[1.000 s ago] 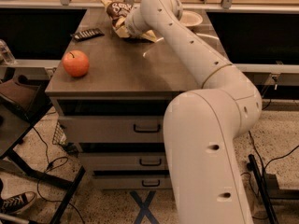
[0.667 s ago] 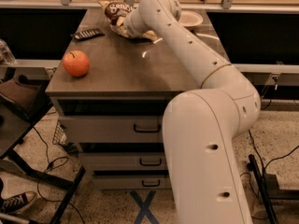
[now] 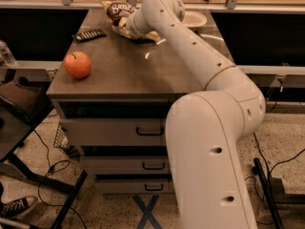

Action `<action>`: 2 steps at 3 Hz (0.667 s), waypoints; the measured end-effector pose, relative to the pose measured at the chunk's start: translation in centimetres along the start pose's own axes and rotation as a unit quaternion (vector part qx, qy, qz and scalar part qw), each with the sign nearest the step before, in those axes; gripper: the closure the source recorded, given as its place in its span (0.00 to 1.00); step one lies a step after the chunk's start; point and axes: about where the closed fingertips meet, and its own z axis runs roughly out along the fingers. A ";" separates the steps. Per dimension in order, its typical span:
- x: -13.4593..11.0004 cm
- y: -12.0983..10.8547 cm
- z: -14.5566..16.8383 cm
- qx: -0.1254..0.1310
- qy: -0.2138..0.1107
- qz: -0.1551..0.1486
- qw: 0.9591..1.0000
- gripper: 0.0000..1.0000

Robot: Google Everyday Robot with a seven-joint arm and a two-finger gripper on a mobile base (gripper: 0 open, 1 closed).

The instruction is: Pick brown chip bag

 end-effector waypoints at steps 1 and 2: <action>0.0 0.0 0.0 0.000 0.000 0.000 1.000 1.00; 0.0 0.0 0.0 0.000 0.000 0.000 1.000 1.00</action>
Offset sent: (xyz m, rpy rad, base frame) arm -0.0388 -0.1252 0.1646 0.0416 -0.2344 -0.0409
